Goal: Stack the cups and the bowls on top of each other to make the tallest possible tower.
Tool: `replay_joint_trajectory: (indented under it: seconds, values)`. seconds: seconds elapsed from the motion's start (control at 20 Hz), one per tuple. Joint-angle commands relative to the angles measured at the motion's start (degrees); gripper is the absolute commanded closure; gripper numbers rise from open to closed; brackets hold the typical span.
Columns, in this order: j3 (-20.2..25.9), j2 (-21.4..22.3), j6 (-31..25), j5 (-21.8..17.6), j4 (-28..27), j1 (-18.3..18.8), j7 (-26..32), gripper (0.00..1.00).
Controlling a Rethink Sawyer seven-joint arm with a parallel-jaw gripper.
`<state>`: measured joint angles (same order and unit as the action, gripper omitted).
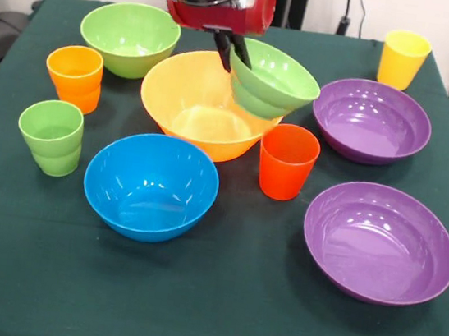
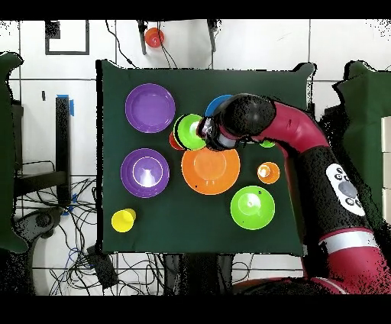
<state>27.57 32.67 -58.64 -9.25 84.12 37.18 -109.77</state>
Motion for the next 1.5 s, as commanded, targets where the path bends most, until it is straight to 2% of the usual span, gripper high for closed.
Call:
replay_joint_trajectory:
  seconds: [0.05,0.1,0.25,0.45,0.7,0.95,1.35,1.5]
  values:
    - [-2.10,-2.70,8.26,-3.23,2.55,-1.17,-1.80,1.00]
    - [-1.67,-2.46,11.22,-2.52,4.87,-0.64,-3.03,1.00]
    - [-1.79,-2.74,15.98,-2.42,7.31,-0.62,-4.89,1.00]
    - [-2.35,-2.60,15.85,-3.04,6.87,-1.34,-3.43,1.00]
    - [-2.59,-2.56,19.18,-2.97,7.95,-1.84,-3.62,1.00]
    - [-1.51,-3.60,23.11,-1.24,9.96,-0.83,-4.75,1.00]
    - [-2.25,-4.75,20.73,-1.06,7.59,-0.72,-3.44,1.00]
    - [-1.75,-4.30,20.69,-0.59,9.76,0.21,-3.31,1.00]
